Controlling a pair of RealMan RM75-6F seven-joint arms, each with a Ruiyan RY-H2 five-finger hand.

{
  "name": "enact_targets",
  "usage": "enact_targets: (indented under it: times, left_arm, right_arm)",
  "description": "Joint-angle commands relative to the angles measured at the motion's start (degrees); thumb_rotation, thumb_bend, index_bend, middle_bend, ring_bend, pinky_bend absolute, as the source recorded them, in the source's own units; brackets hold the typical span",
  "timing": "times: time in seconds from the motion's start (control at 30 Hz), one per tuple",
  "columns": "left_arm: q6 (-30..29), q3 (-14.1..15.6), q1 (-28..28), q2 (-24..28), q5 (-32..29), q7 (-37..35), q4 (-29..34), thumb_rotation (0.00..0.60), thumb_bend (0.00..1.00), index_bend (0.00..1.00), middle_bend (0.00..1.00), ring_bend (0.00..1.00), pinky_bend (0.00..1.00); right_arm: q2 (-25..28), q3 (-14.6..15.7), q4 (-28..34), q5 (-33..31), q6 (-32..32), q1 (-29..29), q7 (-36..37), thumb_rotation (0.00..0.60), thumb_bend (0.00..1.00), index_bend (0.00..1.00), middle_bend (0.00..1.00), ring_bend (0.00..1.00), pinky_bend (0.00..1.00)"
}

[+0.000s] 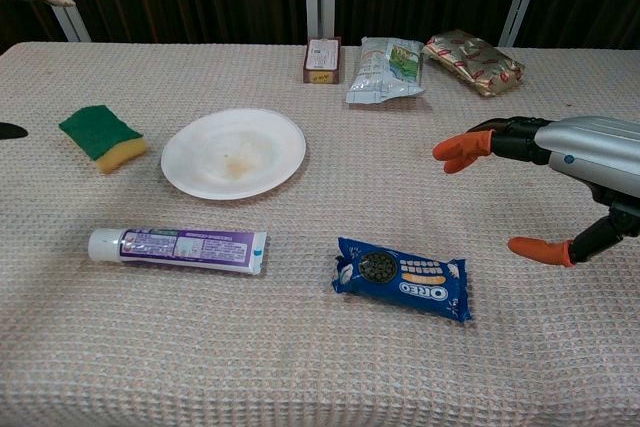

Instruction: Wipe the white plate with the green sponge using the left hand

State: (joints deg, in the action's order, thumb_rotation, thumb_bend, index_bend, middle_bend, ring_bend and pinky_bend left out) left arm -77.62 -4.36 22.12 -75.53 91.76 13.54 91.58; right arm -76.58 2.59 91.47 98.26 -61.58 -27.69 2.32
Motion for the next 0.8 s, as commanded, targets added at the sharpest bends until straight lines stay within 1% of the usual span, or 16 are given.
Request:
enact_targets:
  times: [0.03,0.33,0.5,0.63,0.73,0.8]
  left_arm:
    - [0.1,0.0,0.0,0.0,-0.1,0.1,0.0,0.6,0.07,0.16,0.15,0.13,0.15]
    - [0.1,0.2,0.0,0.2,-0.4,0.1,0.1,0.6,0.07,0.16,0.15,0.13,0.15]
    - [1.2,-0.1,0.6,1.0,-1.1,0.2,0.4,0.6,0.07,0.16,0.15,0.13,0.15]
    - [4.6,-1.2,2.6,2.0,-2.5,0.0,-0.2,0.6,0.07,0.16,0.15,0.13,0.15]
    - [9.6,-2.5,5.6,2.3,-4.9,-0.3,-2.2,0.6,0.07,0.16,0.15,0.13,0.15]
    - [14.3,-3.1,8.1,2.2,-6.7,-0.2,-4.8,0.6,0.07,0.16,0.15,0.13,0.15]
  right_arm:
    - [-0.1,0.1,-0.2,-0.2,-0.1,-0.1,0.1,0.6,0.26,0.13,0.17,0.0,0.0]
    - [-0.2,0.7,-0.5,-0.4,-0.8,-0.2,0.2,0.6,0.26,0.13,0.17,0.0,0.0]
    - [1.3,0.8,0.4,-0.1,-3.1,0.7,-0.9,0.6,0.26,0.13,0.17,0.0,0.0]
    - [4.5,0.4,2.3,0.1,-7.6,2.6,-2.1,0.6,0.26,0.13,0.18,0.0,0.0]
    - [7.6,-0.2,4.1,-0.3,-11.2,4.3,-3.1,0.6,0.26,0.13,0.18,0.0,0.0]
    - [9.7,-0.6,5.3,-0.8,-13.4,5.6,-3.7,0.6,0.26,0.13,0.18,0.0,0.0]
